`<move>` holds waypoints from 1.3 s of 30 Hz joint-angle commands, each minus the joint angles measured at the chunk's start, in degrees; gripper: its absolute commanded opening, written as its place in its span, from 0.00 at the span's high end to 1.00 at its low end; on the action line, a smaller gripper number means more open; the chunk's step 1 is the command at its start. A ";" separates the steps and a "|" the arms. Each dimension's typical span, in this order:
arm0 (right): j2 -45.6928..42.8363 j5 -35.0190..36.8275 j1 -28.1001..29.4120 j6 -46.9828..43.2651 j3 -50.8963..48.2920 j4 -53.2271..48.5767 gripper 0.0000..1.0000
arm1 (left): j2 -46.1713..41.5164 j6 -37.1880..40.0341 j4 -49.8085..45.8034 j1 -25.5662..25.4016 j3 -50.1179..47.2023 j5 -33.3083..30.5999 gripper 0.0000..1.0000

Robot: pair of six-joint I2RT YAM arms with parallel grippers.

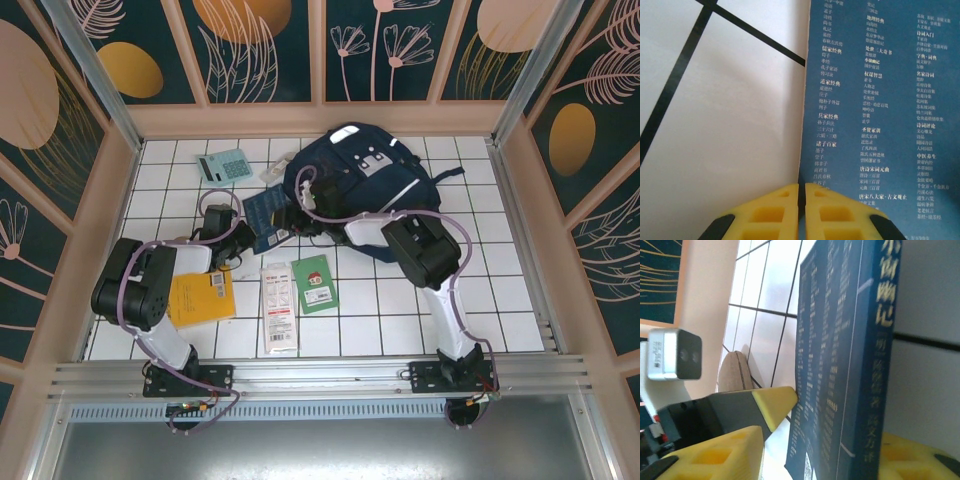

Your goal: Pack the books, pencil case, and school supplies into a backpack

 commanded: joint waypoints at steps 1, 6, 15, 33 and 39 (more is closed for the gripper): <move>0.36 -5.89 -1.61 -4.93 5.00 -3.63 0.51 | 2.65 1.72 -4.92 -0.40 -0.18 -0.20 0.89; 2.01 -7.00 -2.40 -9.45 8.62 -9.18 0.54 | 2.68 2.25 -5.20 -0.41 0.13 -0.15 0.89; 6.94 -8.59 -0.77 -13.17 16.13 -17.52 0.66 | 2.22 2.64 -5.73 -0.48 0.39 -0.25 0.88; -12.48 -3.25 -3.59 -5.46 -4.47 2.93 1.00 | -12.69 4.11 -9.21 -1.27 3.02 -2.12 0.42; -24.20 2.84 -6.29 -3.89 -15.04 7.46 1.00 | -19.19 5.98 -10.34 -4.95 6.52 -3.46 0.37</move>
